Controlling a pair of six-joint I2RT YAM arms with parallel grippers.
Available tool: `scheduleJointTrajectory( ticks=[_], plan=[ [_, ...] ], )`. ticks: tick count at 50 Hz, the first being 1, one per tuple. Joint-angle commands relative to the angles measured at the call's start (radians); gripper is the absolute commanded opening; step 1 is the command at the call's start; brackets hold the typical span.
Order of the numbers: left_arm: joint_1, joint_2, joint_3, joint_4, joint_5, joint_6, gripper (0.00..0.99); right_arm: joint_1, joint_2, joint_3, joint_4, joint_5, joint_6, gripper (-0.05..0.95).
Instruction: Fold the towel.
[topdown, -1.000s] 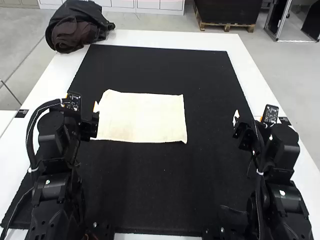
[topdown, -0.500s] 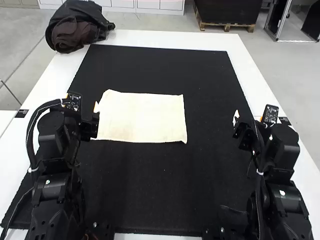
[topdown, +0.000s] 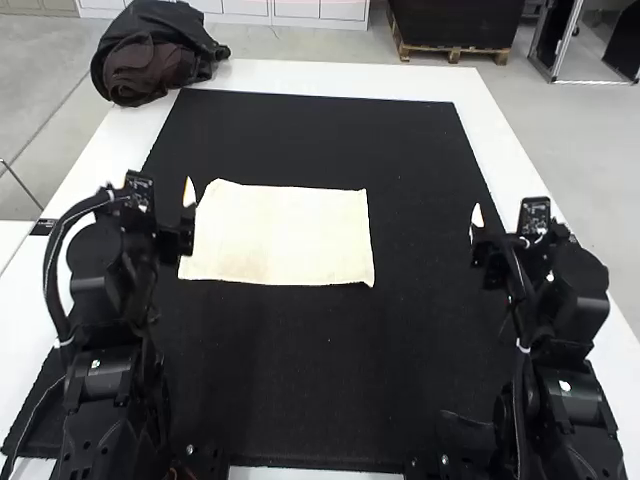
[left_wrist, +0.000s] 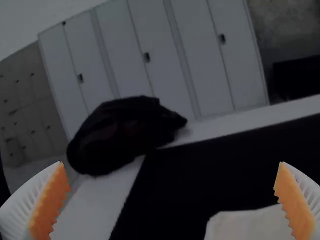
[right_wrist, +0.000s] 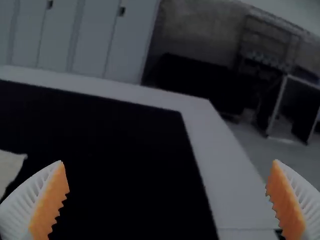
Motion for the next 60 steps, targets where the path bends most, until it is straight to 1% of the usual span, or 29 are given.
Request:
scheduleJointTrajectory(
  ticks=[1,2,4,5,8,11,15,17,20,22,25,26,27,29,31,34,38,40,42,44,45,49,52,56,60],
  plan=[
    [0.006,-0.009,-0.002,0.077,-0.058,-0.004,0.962,-0.010,-0.008,-0.006,0.099,-0.014,-0.195,0.91],
    [0.006,-0.009,0.001,0.091,-0.071,-0.004,0.962,-0.011,-0.008,-0.006,0.131,-0.012,-0.187,0.91],
    [0.004,-0.009,0.008,0.108,-0.074,-0.004,0.962,-0.013,-0.008,0.001,0.176,-0.003,-0.164,0.91],
    [0.006,-0.007,0.017,0.114,-0.077,-0.004,0.962,-0.013,-0.007,0.014,0.197,-0.004,-0.127,0.91],
    [0.004,-0.001,0.059,0.101,-0.077,-0.004,0.964,-0.013,0.004,0.060,0.192,-0.011,-0.086,0.90],
    [0.001,0.027,0.120,0.081,-0.075,-0.004,0.962,-0.013,0.047,0.136,0.191,-0.021,-0.044,0.90],
    [-0.007,0.116,0.237,0.058,-0.068,-0.006,0.962,-0.013,0.174,0.263,0.191,-0.032,0.039,0.90],
    [-0.010,0.192,0.306,0.052,-0.066,-0.018,0.962,-0.013,0.273,0.343,0.191,-0.030,0.094,0.90],
    [-0.014,0.318,0.401,0.052,-0.065,-0.058,0.964,-0.015,0.408,0.445,0.183,-0.029,0.161,0.90],
    [-0.017,0.438,0.495,0.029,-0.063,-0.090,0.962,-0.015,0.524,0.536,0.162,-0.032,0.218,0.90],
    [-0.022,0.580,0.602,-0.009,-0.054,-0.141,0.962,-0.015,0.645,0.631,0.111,-0.037,0.264,0.90],
    [-0.022,0.642,0.646,-0.026,-0.046,-0.153,0.962,-0.015,0.697,0.666,0.088,-0.041,0.284,0.90],
    [-0.021,0.689,0.676,-0.034,-0.049,-0.160,0.962,-0.015,0.739,0.692,0.070,-0.047,0.304,0.90],
    [-0.014,0.797,0.737,-0.061,-0.051,-0.165,0.961,-0.016,0.820,0.745,0.034,-0.061,0.332,0.90],
    [-0.013,0.873,0.781,-0.087,-0.052,-0.165,0.961,-0.015,0.888,0.780,-0.018,-0.106,0.359,0.90],
    [-0.005,0.988,0.837,-0.112,-0.054,-0.165,0.961,-0.018,0.998,0.815,-0.073,-0.142,0.450,0.90],
    [0.006,1.082,0.863,-0.115,-0.062,-0.167,0.961,-0.010,1.118,0.829,-0.128,-0.172,0.467,0.90],
    [0.006,1.111,0.863,-0.106,-0.063,-0.167,0.962,-0.007,1.171,0.823,-0.136,-0.185,0.465,0.90],
    [0.004,1.133,0.857,-0.096,-0.075,-0.165,0.962,-0.004,1.205,0.812,-0.136,-0.208,0.465,0.90],
    [0.002,1.153,0.846,-0.098,-0.075,-0.164,0.962,0.002,1.231,0.801,-0.133,-0.210,0.465,0.90],
    [0.002,1.160,0.841,-0.098,-0.077,-0.164,0.962,0.004,1.242,0.792,-0.130,-0.211,0.465,0.90],
    [-0.004,1.196,0.806,-0.109,-0.075,-0.159,0.961,0.008,1.270,0.760,-0.065,-0.233,0.465,0.90],
    [-0.005,1.220,0.775,-0.112,-0.074,-0.153,0.961,0.010,1.286,0.738,-0.036,-0.248,0.465,0.90],
    [-0.004,1.243,0.742,-0.124,-0.031,-0.150,0.961,0.025,1.308,0.725,-0.027,-0.270,0.463,0.90],
    [-0.005,1.269,0.706,-0.123,0.009,-0.150,0.961,0.070,1.346,0.722,-0.025,-0.265,0.448,0.91]
  ],
)
